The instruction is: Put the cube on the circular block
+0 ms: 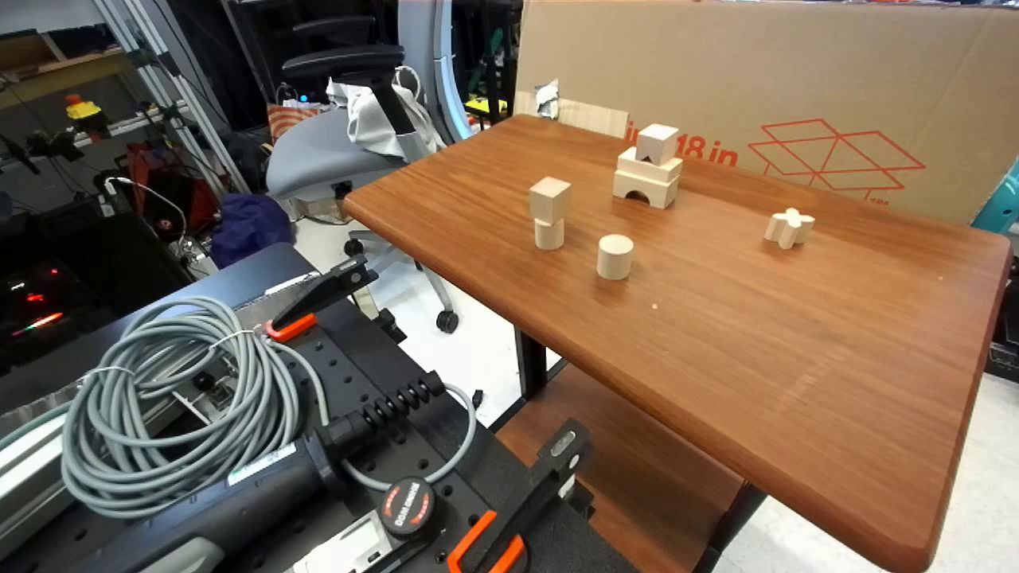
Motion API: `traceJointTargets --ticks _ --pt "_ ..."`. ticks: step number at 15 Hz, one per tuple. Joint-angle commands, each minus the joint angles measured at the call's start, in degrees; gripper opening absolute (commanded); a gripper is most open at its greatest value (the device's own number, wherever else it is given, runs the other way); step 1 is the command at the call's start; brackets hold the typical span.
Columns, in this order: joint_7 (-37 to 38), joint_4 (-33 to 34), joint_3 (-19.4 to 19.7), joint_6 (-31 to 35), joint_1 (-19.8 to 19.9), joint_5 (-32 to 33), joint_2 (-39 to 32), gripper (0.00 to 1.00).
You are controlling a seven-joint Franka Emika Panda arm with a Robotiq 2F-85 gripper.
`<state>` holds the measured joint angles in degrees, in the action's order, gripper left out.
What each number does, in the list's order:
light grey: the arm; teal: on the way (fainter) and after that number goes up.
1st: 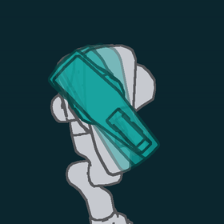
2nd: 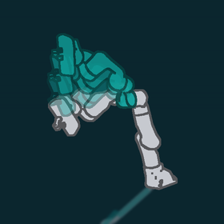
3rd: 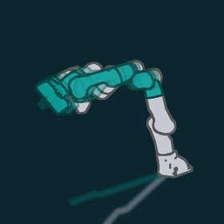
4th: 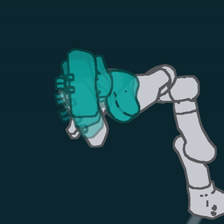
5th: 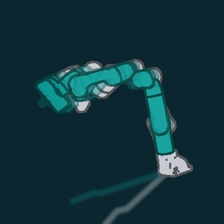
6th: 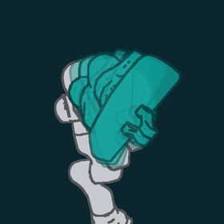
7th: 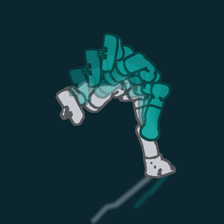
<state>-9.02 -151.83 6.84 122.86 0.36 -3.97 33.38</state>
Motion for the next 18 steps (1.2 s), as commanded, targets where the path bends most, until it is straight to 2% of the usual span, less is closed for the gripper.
traceJointTargets --ticks 1,6,13,18 --pt "-0.98 3.81 -0.11 -1.51 -0.52 -0.87 -2.47 1.0" --pt "-0.36 11.01 -1.79 -0.07 -0.48 0.49 -8.78 1.0" --pt "-2.58 21.21 -3.7 2.29 -1.03 2.2 -21.29 1.0" --pt "-0.91 28.26 -5.05 2.77 -0.74 3.87 -30.88 1.0"
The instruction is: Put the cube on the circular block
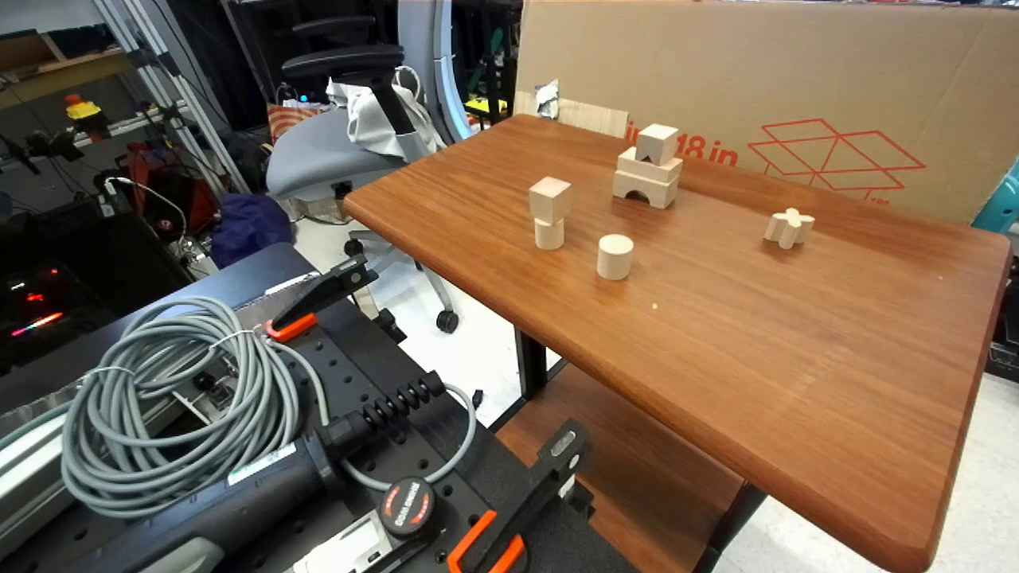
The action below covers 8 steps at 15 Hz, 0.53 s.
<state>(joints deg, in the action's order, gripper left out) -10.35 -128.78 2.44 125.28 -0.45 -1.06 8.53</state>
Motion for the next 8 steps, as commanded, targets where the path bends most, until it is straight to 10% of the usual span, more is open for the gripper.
traceJointTargets --ticks 1,8 --pt "0.07 6.29 -0.78 0.45 0.05 0.68 -7.6 1.0" --pt "0.64 12.99 -1.46 1.0 0.32 0.94 -17.56 1.0"
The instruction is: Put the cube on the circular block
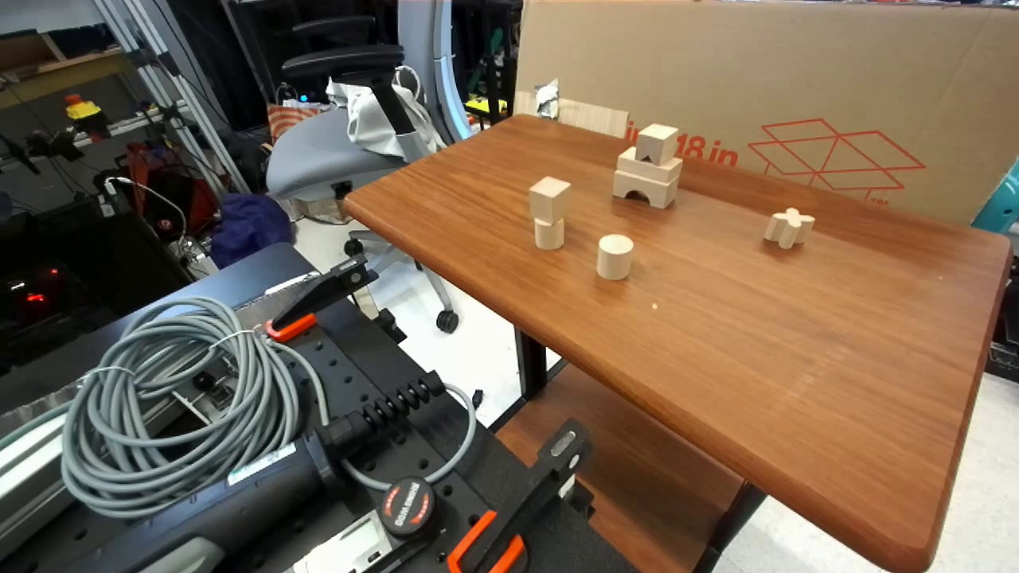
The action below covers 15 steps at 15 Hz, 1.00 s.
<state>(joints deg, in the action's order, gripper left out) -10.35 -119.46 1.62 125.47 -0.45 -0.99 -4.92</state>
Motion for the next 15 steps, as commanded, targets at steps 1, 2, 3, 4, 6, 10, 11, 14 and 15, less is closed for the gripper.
traceJointTargets --ticks 1,2,3,4,6,10,11,14,15 --pt "0.57 4.59 -0.72 0.48 0.31 0.9 -5.33 1.0" --pt "0.65 5.46 -0.79 0.23 0.32 0.91 -6.49 1.0" --pt "0.62 6.38 -0.88 0.12 0.32 0.91 -7.72 1.0" --pt "0.91 7.05 -0.96 0.36 0.23 1.16 -8.82 1.0" --pt "2.04 7.98 -1.06 1.33 0.0 1.8 -10.81 1.0" --pt "5.27 10.1 -1.18 3.67 -0.27 2.25 -15.26 1.0" --pt "6.06 10.73 -1.15 4.15 -0.28 2.19 -16.45 1.0" --pt "7.78 12.7 -1.01 5.02 -0.42 2.44 -19.58 1.0" --pt "8.35 13.5 -0.93 4.79 -0.55 2.75 -20.58 1.0"
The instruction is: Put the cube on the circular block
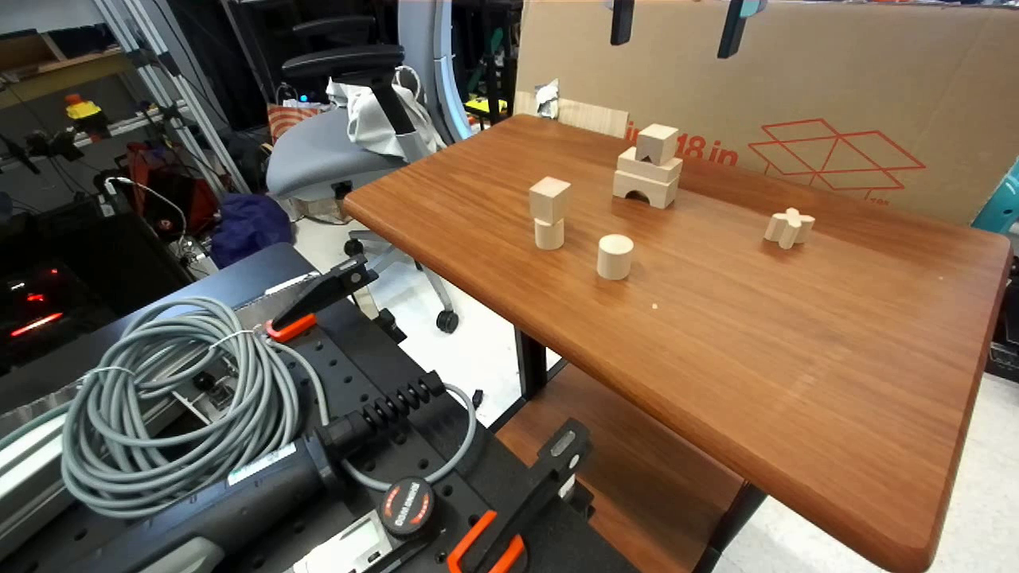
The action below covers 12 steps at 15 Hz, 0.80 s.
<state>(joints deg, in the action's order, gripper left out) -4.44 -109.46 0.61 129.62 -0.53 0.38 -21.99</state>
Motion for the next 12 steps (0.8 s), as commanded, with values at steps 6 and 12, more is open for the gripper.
traceJointTargets --ticks 6,12 --pt "3.94 7.93 0.25 -0.42 -1.3 3.72 -8.39 1.0" --pt "3.72 10.85 0.08 -1.07 -2.07 4.0 -12.37 1.0"
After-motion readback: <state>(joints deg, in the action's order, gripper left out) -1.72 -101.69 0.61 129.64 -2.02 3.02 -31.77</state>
